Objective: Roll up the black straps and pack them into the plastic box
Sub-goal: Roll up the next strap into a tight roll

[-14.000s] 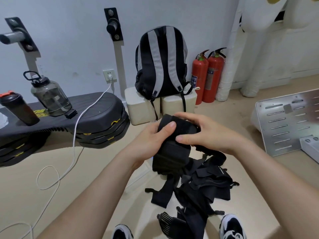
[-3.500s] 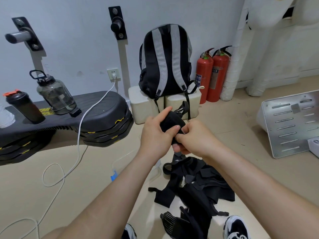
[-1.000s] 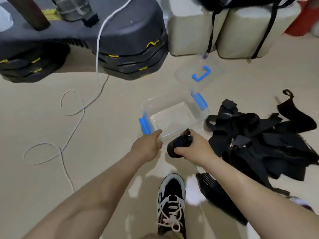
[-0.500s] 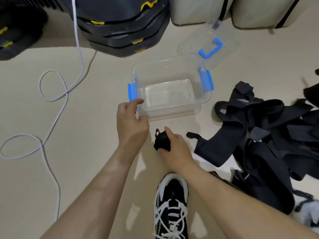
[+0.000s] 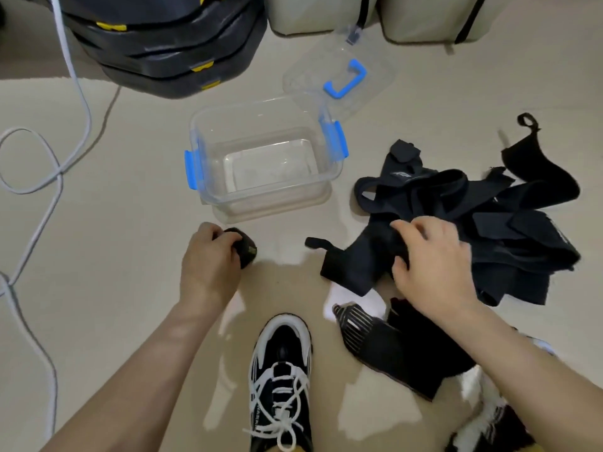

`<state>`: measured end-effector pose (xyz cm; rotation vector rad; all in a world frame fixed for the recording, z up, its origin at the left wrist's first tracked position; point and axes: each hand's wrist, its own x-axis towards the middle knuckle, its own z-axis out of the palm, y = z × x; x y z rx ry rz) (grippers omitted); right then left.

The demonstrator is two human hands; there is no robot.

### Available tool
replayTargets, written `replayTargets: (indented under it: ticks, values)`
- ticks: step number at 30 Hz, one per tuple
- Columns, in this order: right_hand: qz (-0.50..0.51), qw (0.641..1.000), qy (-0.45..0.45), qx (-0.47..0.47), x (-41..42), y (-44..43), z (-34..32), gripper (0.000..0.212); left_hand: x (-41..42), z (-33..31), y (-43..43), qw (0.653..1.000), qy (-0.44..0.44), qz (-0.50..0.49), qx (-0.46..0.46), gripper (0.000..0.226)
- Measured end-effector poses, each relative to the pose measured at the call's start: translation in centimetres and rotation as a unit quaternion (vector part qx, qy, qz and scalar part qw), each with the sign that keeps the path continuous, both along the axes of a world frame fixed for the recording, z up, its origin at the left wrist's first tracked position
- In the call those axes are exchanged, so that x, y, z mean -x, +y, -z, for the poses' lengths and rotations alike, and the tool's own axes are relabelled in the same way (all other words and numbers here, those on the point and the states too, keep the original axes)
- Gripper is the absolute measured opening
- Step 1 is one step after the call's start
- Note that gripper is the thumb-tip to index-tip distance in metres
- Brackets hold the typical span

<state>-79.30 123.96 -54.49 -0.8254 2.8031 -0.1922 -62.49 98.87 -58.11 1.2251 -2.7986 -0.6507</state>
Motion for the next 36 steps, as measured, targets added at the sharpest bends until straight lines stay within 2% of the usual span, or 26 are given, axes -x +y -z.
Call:
replayTargets:
  ticks: [3,4,6,8,10,12,13,14,15,16,17,18,19,20,21,23,25,26,28,32,36]
  values:
    - [0.128,0.968,-0.143,-0.161,2.7,4.1,-0.8,0.1,1.2,-0.6,0.9,0.999,-0.004,0.027,0.044,0.023]
    - [0.147,0.952,-0.185,-0.193,3.1,5.1,-0.8,0.109,1.6,-0.6,1.5,0.997,-0.005,0.05,0.065,0.021]
    - [0.169,0.938,-0.231,-0.198,3.4,6.6,0.0,0.116,2.3,-0.2,2.4,0.993,-0.02,0.073,0.091,0.02]
    - [0.196,0.929,-0.262,-0.172,3.3,7.7,0.8,0.114,2.7,0.1,3.1,0.99,-0.048,0.07,0.109,0.027]
    - [0.219,0.927,-0.28,-0.12,2.6,8.4,1.7,0.107,3.1,0.1,4.3,0.987,-0.04,0.093,0.128,0.036]
    - [0.24,0.929,-0.281,-0.035,1.8,8.9,2.5,0.091,3.9,0.2,6.5,0.968,0.003,0.192,0.162,0.034]
    - [0.253,0.925,-0.281,0.016,1.3,9.2,3.0,0.081,4.4,0.2,8.0,0.954,0.01,0.258,0.15,0.031]
    - [0.286,0.91,-0.292,0.073,1.0,9.4,3.3,0.07,4.7,0.4,9.7,0.943,-0.008,0.321,0.085,0.03]
    - [0.35,0.87,-0.317,0.141,0.7,9.4,3.3,0.059,4.9,0.9,11.5,0.933,-0.047,0.358,-0.005,0.031]
    - [0.433,0.8,-0.353,0.22,0.8,9.4,3.3,0.048,4.8,1.6,13.2,0.917,-0.113,0.371,-0.093,0.038]
    - [0.51,0.707,-0.392,0.295,1.1,9.5,3.1,0.039,4.6,2.4,14.7,0.896,-0.184,0.381,-0.133,0.05]
    - [0.564,0.616,-0.422,0.352,1.4,9.8,2.6,0.031,4.4,3.2,15.7,0.874,-0.236,0.406,-0.123,0.059]
    - [0.586,0.556,-0.441,0.391,1.8,10.0,1.7,0.027,4.2,3.9,16.1,0.858,-0.264,0.431,-0.092,0.059]
    - [0.592,0.524,-0.448,0.416,2.2,10.2,0.7,0.026,4.0,4.2,15.8,0.847,-0.279,0.448,-0.067,0.054]
    - [0.592,0.509,-0.448,0.435,2.7,10.4,-0.2,0.026,3.8,4.3,15.1,0.846,-0.286,0.446,-0.06,0.047]
    - [0.591,0.495,-0.429,0.47,4.0,11.0,-2.6,0.028,4.2,3.2,13.2,0.879,-0.254,0.391,-0.101,0.032]
    - [0.577,0.51,-0.405,0.493,5.3,11.3,-5.8,0.023,5.6,-0.6,11.3,0.929,-0.175,0.253,-0.205,0.029]
    - [0.565,0.533,-0.392,0.493,5.9,11.4,-7.7,0.02,6.6,-3.4,10.7,0.939,-0.128,0.179,-0.265,0.032]
    - [0.527,0.603,-0.364,0.474,6.8,11.5,-11.9,0.016,8.4,-10.4,10.2,0.926,-0.033,0.099,-0.363,0.039]
    - [0.421,0.749,-0.297,0.416,7.1,12.6,-19.8,0.025,10.3,-24.8,11.5,0.884,0.096,0.138,-0.437,0.044]
    - [0.297,0.868,-0.2,0.344,6.5,14.4,-25.6,0.024,9.6,-35.3,14.2,0.872,0.203,0.167,-0.413,0.043]
